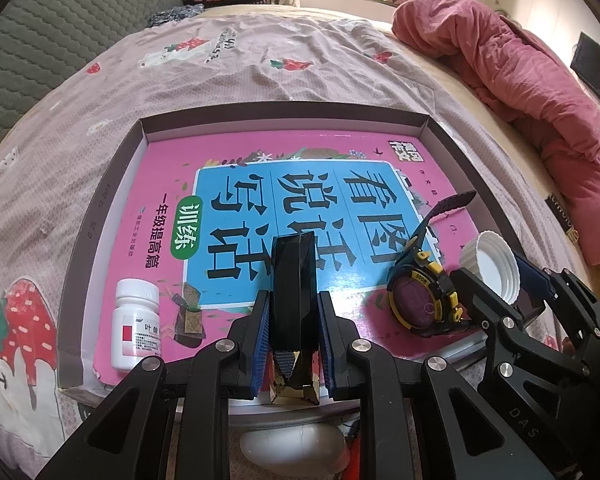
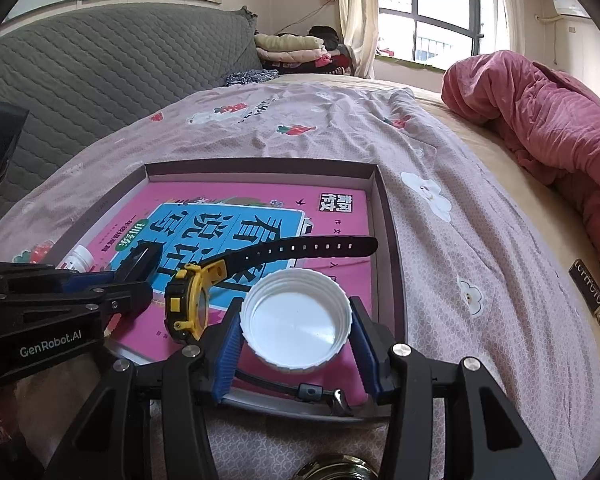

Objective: Organize rigid objects
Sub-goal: 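Set the lipstick on the workbook with the left gripper while the right releases the cap beside the watch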

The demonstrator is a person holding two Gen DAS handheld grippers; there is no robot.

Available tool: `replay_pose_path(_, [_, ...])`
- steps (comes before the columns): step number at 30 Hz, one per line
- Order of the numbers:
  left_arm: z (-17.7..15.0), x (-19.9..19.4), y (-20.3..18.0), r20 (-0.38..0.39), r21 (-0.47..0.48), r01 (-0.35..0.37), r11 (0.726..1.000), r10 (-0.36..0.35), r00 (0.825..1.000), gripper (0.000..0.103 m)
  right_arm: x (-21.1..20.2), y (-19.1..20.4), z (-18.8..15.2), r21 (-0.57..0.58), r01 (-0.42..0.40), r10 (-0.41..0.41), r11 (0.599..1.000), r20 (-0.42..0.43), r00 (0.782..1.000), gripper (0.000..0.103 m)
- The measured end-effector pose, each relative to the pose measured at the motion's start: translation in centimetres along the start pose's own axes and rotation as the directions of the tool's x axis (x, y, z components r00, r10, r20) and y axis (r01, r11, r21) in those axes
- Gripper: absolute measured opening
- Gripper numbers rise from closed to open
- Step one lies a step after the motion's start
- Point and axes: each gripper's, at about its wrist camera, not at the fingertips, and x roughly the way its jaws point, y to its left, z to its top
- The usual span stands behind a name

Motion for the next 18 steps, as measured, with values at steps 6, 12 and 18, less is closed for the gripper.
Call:
replay_pose_path(6, [0.1,0.1,-0.1,-0.004,0.006,-0.016,1.0,0.016,1.0,0.022,0.1,0.3,-0.1,-0.023,0.017,-0.017,1.0,-0.003,1.0,0.05])
replay_pose_path(12, [0.1,0.2,-0.1,-0.005,0.003,-0.017,1.0,0.017,1.0,0.022,-0.2,0.0,-0.1,-0.004,0.012,-0.012,1.0,0.012,1.0,0.052])
replay_pose_path(18, [0.1,0.2,0.1,-0.008,0.0,-0.02,1.0,0.02,1.0,0.022,-0.9,-1.1,0.1,0.045,0.002,-0.004,0.999,0.046,0.999,0.057])
